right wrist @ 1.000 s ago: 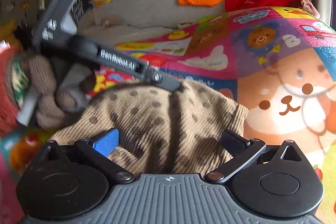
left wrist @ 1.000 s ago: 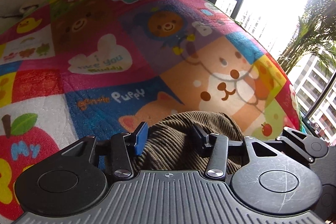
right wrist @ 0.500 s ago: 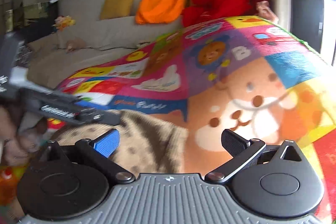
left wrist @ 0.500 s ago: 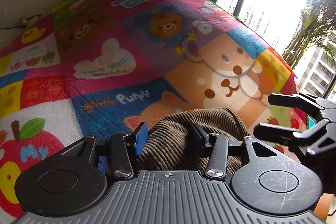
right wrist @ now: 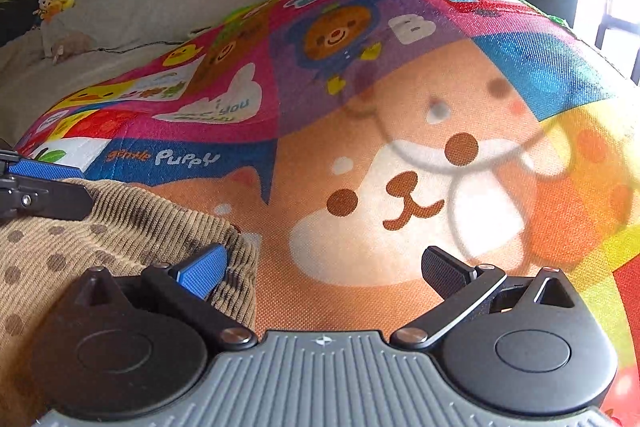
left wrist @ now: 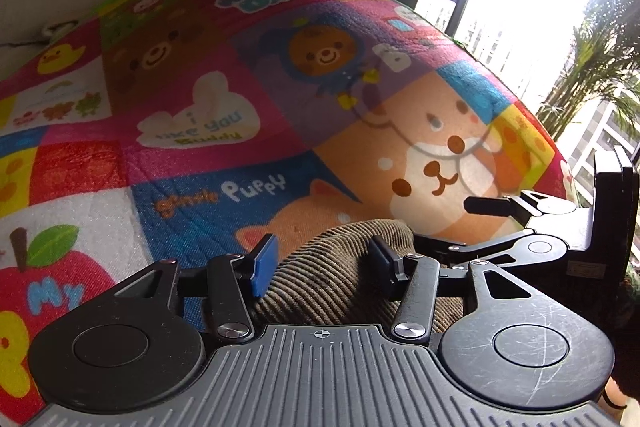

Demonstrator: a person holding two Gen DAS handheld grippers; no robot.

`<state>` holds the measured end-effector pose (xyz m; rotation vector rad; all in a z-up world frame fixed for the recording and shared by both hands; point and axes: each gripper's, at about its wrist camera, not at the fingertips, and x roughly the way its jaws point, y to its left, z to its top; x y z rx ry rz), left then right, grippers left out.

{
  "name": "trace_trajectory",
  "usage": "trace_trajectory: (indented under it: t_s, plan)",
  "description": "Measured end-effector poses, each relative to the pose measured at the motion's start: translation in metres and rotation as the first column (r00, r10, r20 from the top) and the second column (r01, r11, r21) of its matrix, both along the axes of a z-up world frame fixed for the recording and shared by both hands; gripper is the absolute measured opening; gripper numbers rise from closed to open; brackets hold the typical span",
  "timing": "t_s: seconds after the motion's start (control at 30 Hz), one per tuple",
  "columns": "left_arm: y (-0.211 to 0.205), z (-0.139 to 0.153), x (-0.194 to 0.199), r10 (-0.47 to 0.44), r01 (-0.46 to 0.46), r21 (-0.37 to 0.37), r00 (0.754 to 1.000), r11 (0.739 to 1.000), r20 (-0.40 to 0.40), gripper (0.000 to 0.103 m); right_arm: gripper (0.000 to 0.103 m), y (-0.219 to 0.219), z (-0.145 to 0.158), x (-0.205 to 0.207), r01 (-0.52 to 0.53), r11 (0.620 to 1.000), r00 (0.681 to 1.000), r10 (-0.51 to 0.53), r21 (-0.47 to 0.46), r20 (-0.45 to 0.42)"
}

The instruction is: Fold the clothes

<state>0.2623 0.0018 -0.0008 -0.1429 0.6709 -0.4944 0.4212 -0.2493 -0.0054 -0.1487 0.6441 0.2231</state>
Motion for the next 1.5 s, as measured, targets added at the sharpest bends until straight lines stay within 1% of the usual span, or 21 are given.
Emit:
trace_trajectory:
  t_s: [0.07,0.13,0.23,0.33,0.4,0.53,0.6,0.67,0.73,0.77,0.83,0.93,1.07,1.1,1.13,1.17,1.2,1.27,1.33,1.43,1.5]
  plan:
    - [0.008,0.011,-0.019,0.037,-0.037,-0.007,0.999,0.999,0.025,0.059,0.103,0.0,0.0,-0.001,0.0,1.0,1.0,0.0,-0.001,0.004]
    - [0.015,0.016,-0.041,0.05,-0.049,-0.013,0.998,0.999,0.024,0.075,0.103,0.0,0.0,-0.002,0.002,1.0,1.0,-0.002,-0.002,0.01]
    - [0.021,0.015,-0.071,0.045,-0.045,-0.006,0.999,0.999,-0.012,0.08,0.103,-0.002,0.0,-0.001,0.0,1.0,1.0,0.0,0.013,0.005]
    - [0.023,0.003,-0.095,0.038,-0.037,0.03,0.998,0.999,-0.052,0.08,0.103,-0.007,0.004,-0.007,-0.003,0.999,1.0,0.002,0.045,0.023]
    - [0.027,-0.004,-0.106,0.041,-0.038,0.039,0.997,0.998,-0.072,0.08,0.103,-0.018,0.01,-0.022,-0.033,0.992,0.999,0.033,0.125,0.008]
    - [0.033,-0.014,-0.113,0.055,-0.056,-0.003,0.99,0.998,-0.127,0.08,0.103,-0.039,0.021,-0.057,-0.101,0.956,0.993,0.115,0.276,-0.035]
    - [0.031,-0.019,-0.115,0.048,-0.051,-0.02,0.988,0.998,-0.145,0.08,0.103,-0.044,0.02,-0.075,-0.13,0.942,0.985,0.158,0.309,-0.069]
    - [0.027,-0.025,-0.118,0.028,-0.036,-0.043,0.985,0.998,-0.169,0.079,0.103,-0.045,0.015,-0.088,-0.14,0.933,0.978,0.183,0.333,-0.103]
    - [0.021,-0.026,-0.127,0.018,-0.024,-0.04,0.988,0.999,-0.151,0.078,0.103,-0.047,0.01,-0.102,-0.148,0.923,0.969,0.208,0.356,-0.136]
    - [0.021,-0.025,-0.129,0.009,-0.018,-0.057,0.988,0.998,-0.157,0.078,0.103,-0.047,0.008,-0.106,-0.153,0.912,0.964,0.223,0.38,-0.147]
    - [0.02,-0.026,-0.132,-0.001,-0.014,-0.086,0.986,0.996,-0.169,0.078,0.103,-0.046,0.007,-0.113,-0.162,0.908,0.96,0.236,0.387,-0.153]
    - [0.016,-0.025,-0.138,-0.007,-0.007,-0.08,0.987,0.997,-0.163,0.072,0.103,-0.045,0.008,-0.118,-0.167,0.916,0.96,0.235,0.365,-0.152]
    - [0.012,-0.025,-0.146,-0.031,0.018,-0.083,0.986,0.996,-0.162,0.067,0.103,-0.051,0.014,-0.113,-0.158,0.911,0.96,0.232,0.381,-0.158]
    - [0.01,-0.026,-0.147,-0.028,0.016,-0.077,0.988,0.997,-0.155,0.065,0.103,-0.053,0.015,-0.112,-0.155,0.91,0.96,0.231,0.385,-0.16]
    - [0.009,-0.026,-0.147,-0.023,0.013,-0.068,0.989,0.998,-0.146,0.061,0.097,-0.05,0.012,-0.11,-0.16,0.91,0.956,0.24,0.381,-0.171]
    - [0.008,-0.027,-0.146,-0.022,0.013,-0.063,0.99,0.998,-0.138,0.06,0.086,-0.047,0.008,-0.108,-0.165,0.911,0.951,0.248,0.378,-0.183]
    - [0.009,-0.028,-0.142,-0.024,0.016,-0.062,0.991,0.998,-0.133,0.059,0.084,-0.045,0.005,-0.105,-0.169,0.912,0.947,0.256,0.375,-0.195]
    - [0.011,-0.028,-0.131,-0.032,0.024,-0.061,0.992,0.998,-0.124,0.058,0.074,-0.034,0.005,-0.102,-0.212,0.912,0.944,0.284,0.352,-0.168]
    - [0.016,-0.028,-0.116,-0.027,0.021,-0.051,0.993,0.998,-0.111,0.058,0.069,-0.021,0.006,-0.09,-0.234,0.907,0.938,0.305,0.35,-0.162]
    - [0.031,-0.028,-0.08,0.021,-0.022,-0.011,0.997,1.0,-0.076,0.058,0.069,-0.001,0.005,-0.058,-0.251,0.911,0.94,0.31,0.328,-0.141]
    - [0.044,-0.027,-0.051,0.051,-0.051,-0.009,0.997,0.999,-0.064,0.058,0.069,0.013,0.006,-0.031,-0.256,0.912,0.942,0.31,0.322,-0.128]
